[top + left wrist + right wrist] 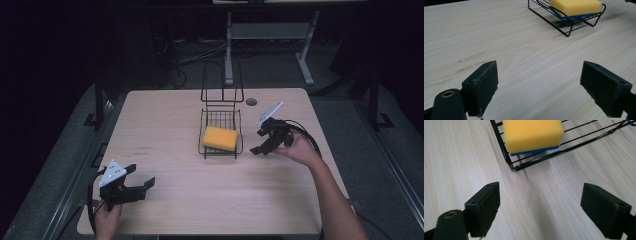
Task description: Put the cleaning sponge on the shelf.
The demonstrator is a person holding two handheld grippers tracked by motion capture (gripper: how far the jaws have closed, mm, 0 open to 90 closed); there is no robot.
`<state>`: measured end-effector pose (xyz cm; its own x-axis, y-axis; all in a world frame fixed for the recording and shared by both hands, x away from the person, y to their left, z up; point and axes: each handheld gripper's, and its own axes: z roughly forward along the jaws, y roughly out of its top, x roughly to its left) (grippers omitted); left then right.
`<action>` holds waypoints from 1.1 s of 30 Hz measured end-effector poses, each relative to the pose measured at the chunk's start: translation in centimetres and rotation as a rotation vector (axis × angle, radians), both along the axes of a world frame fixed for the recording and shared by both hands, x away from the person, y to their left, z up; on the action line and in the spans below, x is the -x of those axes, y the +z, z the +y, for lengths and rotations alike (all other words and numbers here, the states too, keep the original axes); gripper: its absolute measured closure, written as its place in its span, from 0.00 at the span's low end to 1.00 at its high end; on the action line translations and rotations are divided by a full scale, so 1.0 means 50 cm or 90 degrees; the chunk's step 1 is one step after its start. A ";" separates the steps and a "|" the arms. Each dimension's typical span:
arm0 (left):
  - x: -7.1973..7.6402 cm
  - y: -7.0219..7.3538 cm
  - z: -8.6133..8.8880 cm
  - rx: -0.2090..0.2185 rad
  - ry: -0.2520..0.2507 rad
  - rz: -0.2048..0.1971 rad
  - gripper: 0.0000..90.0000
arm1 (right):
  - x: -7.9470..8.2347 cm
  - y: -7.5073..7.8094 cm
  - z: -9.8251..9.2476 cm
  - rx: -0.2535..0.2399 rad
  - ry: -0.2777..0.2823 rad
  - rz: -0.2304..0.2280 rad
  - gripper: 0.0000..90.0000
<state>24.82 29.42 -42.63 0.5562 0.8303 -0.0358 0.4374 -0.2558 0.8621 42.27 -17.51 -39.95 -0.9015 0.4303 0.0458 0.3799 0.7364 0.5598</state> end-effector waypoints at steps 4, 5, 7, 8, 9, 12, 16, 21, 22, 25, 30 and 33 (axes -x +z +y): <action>0.000 0.000 0.001 -0.001 0.000 0.000 0.16 | 0.007 -0.003 -0.006 0.000 -0.002 0.001 0.17; 0.000 0.000 0.001 -0.001 0.000 0.000 0.16 | 0.008 -0.004 -0.008 -0.001 -0.001 0.002 0.17; 0.000 0.000 0.001 -0.001 0.001 0.000 0.16 | 0.010 -0.005 -0.013 -0.002 -0.004 0.002 0.17; 0.000 0.000 0.001 -0.001 0.000 0.000 0.16 | 0.012 -0.005 -0.015 -0.004 -0.007 0.003 0.17; -0.001 0.000 0.001 -0.001 0.000 0.000 0.16 | 0.013 -0.006 -0.016 -0.004 -0.006 0.003 0.17; -0.002 -0.001 0.000 -0.004 -0.001 0.001 0.16 | 0.020 -0.010 -0.020 0.000 -0.007 0.005 0.17; -0.001 -0.001 -0.002 -0.003 -0.002 0.001 0.16 | 0.027 -0.014 -0.030 0.008 -0.013 0.010 0.17; -0.002 -0.001 -0.002 -0.003 -0.002 0.002 0.16 | 0.034 -0.015 -0.047 0.006 -0.020 0.007 0.17; -0.002 -0.001 -0.002 -0.003 -0.002 0.002 0.16 | 0.036 -0.015 -0.051 0.004 -0.021 0.007 0.17; -0.001 -0.001 -0.003 -0.003 -0.003 0.001 0.16 | 0.041 -0.016 -0.058 0.004 -0.025 0.007 0.17; -0.001 -0.001 -0.004 -0.005 -0.004 0.002 0.16 | 0.050 -0.019 -0.068 0.004 -0.029 0.007 0.17; -0.001 -0.001 -0.005 -0.005 -0.004 0.003 0.16 | 0.058 -0.026 -0.075 0.001 -0.034 0.013 0.17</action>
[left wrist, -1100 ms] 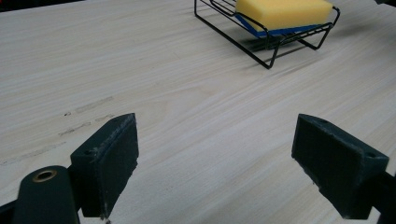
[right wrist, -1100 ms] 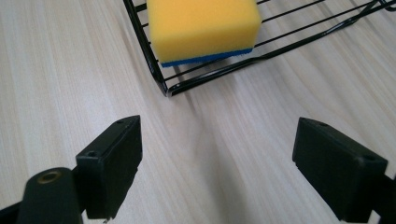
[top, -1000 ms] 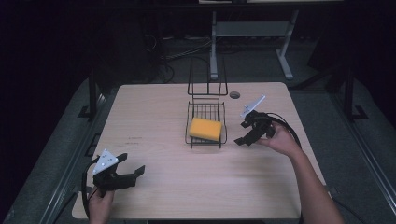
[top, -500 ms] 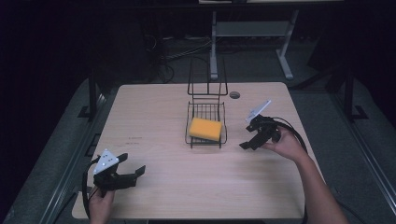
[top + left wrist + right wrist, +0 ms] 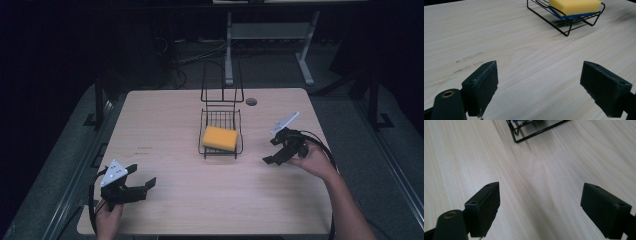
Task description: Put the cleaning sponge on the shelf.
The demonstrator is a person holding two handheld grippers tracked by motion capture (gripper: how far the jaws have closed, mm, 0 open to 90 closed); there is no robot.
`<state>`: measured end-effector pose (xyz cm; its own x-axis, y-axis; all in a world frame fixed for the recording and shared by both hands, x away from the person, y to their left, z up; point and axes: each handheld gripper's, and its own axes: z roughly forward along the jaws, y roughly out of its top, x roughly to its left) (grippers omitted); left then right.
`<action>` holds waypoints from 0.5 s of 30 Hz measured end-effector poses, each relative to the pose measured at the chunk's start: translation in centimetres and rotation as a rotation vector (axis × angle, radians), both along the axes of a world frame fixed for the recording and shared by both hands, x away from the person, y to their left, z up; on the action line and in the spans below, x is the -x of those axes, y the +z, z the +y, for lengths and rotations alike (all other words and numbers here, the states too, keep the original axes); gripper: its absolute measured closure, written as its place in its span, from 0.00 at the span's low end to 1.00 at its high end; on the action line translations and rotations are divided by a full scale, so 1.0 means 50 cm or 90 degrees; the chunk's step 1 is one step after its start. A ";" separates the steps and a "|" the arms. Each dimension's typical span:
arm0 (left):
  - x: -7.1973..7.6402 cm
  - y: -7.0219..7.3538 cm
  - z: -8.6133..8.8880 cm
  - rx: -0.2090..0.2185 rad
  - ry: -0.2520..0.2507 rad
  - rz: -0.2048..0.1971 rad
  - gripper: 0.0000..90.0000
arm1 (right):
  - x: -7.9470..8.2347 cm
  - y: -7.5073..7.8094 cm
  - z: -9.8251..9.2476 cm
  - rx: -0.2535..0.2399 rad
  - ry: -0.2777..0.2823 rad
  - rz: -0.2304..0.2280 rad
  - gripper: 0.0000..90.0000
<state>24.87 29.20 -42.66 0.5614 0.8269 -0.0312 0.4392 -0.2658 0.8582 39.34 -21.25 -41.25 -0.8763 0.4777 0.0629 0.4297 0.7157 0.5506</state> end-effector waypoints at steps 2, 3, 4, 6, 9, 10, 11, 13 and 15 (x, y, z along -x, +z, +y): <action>0.000 0.000 -0.001 0.000 0.000 0.000 0.16 | 0.007 -0.005 -0.005 0.000 -0.002 0.003 0.17; 0.000 0.000 -0.001 0.000 0.000 0.001 0.16 | 0.011 -0.009 -0.008 0.001 -0.004 0.001 0.17; 0.000 0.000 -0.001 0.000 0.000 0.000 0.16 | 0.013 -0.011 -0.010 0.000 -0.006 0.004 0.17; 0.000 0.000 -0.002 -0.001 -0.001 -0.002 0.16 | 0.019 -0.016 -0.014 0.003 -0.007 0.003 0.17; 0.000 0.000 -0.004 -0.002 -0.002 -0.002 0.16 | 0.027 -0.022 -0.021 -0.001 -0.010 0.005 0.17; 0.000 0.000 -0.004 -0.003 -0.002 -0.001 0.16 | 0.030 -0.023 -0.023 0.001 -0.012 0.006 0.17; 0.000 0.000 -0.004 -0.003 -0.002 -0.001 0.16 | 0.032 -0.024 -0.025 0.000 -0.013 0.008 0.17; 0.000 0.000 -0.004 -0.002 -0.002 -0.002 0.16 | 0.037 -0.026 -0.030 -0.001 -0.016 0.007 0.17; 0.000 0.000 -0.003 -0.004 -0.001 -0.001 0.16 | 0.041 -0.027 -0.033 0.000 -0.014 0.003 0.17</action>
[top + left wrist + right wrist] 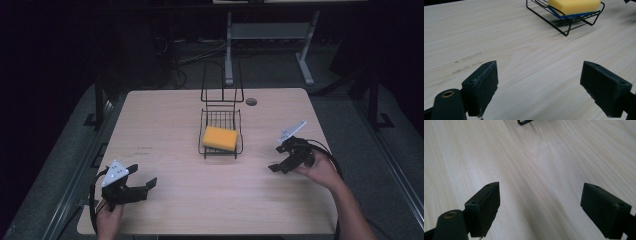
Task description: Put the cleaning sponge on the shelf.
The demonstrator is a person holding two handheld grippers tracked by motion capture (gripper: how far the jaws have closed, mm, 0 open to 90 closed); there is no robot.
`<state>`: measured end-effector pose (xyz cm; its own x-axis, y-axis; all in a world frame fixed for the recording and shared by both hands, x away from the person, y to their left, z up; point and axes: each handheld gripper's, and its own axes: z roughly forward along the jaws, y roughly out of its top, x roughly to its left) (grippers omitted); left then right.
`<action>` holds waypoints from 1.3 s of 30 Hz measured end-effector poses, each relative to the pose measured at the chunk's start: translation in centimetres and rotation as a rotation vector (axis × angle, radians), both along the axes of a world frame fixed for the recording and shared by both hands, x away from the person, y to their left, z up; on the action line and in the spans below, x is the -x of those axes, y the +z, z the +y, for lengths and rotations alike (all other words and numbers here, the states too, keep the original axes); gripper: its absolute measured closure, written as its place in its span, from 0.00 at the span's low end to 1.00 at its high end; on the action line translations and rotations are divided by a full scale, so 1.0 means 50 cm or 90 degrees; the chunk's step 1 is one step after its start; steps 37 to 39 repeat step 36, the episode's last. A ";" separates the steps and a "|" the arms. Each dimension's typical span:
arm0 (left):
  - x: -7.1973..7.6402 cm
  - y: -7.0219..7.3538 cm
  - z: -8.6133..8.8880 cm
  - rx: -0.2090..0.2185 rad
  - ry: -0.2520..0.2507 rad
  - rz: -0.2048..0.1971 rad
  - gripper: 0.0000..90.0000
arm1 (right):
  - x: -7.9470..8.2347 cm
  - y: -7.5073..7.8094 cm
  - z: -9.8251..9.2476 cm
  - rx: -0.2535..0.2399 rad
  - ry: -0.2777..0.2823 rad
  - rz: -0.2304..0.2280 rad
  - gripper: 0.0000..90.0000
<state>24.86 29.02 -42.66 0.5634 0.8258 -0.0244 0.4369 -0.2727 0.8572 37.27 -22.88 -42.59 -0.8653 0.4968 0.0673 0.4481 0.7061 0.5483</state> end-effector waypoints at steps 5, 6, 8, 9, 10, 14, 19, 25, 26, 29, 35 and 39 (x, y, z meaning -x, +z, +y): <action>0.000 0.000 0.001 0.001 0.002 0.000 0.16 | 0.012 0.001 -0.002 0.000 0.001 0.002 0.17; 0.001 0.000 0.001 0.002 0.002 0.000 0.16 | 0.015 0.002 -0.002 0.000 0.001 0.000 0.17; 0.000 -0.001 0.002 0.002 0.003 0.001 0.16 | 0.018 0.003 -0.002 -0.001 0.002 -0.002 0.17; 0.000 -0.001 0.002 0.001 0.003 0.001 0.16 | 0.021 0.003 -0.002 -0.001 0.003 -0.001 0.17; 0.001 -0.001 0.003 0.002 0.004 0.000 0.16 | 0.023 0.003 -0.002 0.001 0.001 -0.001 0.17; 0.001 0.000 0.004 0.004 0.005 0.000 0.16 | 0.034 0.000 -0.006 0.000 0.001 -0.001 0.17; 0.001 0.000 0.004 0.003 0.004 0.000 0.16 | 0.052 -0.005 -0.010 -0.003 0.001 0.002 0.17; 0.002 0.000 0.004 0.004 0.006 0.000 0.16 | 0.076 -0.013 -0.012 -0.005 0.003 -0.001 0.17; 0.001 -0.001 0.004 0.005 0.006 -0.001 0.16 | 0.080 -0.015 -0.013 -0.006 0.001 -0.001 0.17; 0.001 -0.001 0.004 0.002 0.005 -0.001 0.16 | 0.092 -0.022 -0.015 -0.009 0.001 -0.001 0.17; 0.000 0.000 0.004 0.001 0.003 -0.001 0.16 | 0.113 -0.025 -0.008 0.004 0.011 -0.003 0.17; 0.000 0.000 0.005 0.000 0.004 -0.001 0.16 | 0.116 -0.024 -0.007 0.005 0.013 -0.007 0.17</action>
